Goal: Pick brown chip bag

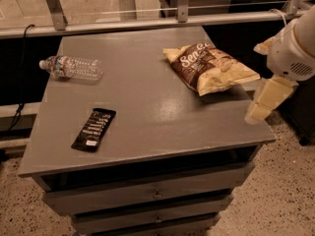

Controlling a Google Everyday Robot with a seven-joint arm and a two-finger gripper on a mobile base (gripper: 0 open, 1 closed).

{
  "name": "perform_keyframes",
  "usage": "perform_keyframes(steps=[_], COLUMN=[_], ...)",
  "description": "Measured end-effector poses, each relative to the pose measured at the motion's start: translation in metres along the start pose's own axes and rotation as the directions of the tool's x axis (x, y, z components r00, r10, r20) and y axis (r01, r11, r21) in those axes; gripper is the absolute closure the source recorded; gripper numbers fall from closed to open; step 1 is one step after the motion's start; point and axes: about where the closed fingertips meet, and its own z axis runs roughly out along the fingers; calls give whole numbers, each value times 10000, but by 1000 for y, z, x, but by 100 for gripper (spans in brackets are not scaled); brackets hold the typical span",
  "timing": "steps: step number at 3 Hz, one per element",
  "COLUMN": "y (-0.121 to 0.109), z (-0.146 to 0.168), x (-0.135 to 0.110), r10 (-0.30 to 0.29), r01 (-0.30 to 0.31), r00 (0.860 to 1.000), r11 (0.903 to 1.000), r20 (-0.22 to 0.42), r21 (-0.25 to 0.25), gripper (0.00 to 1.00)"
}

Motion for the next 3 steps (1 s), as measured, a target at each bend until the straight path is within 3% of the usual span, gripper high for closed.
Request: perform_keyframes(steps=[1, 2, 3], y=[-34, -62, -77], z=[44, 79, 108], x=[-8, -22, -31], r10=[137, 164, 333], r01=[-194, -342, -551], r00=[9944, 9803, 9698], r11=[9984, 9956, 9949], r20=[1047, 1970, 2415], r21=[534, 874, 843], gripper=[0, 0, 18])
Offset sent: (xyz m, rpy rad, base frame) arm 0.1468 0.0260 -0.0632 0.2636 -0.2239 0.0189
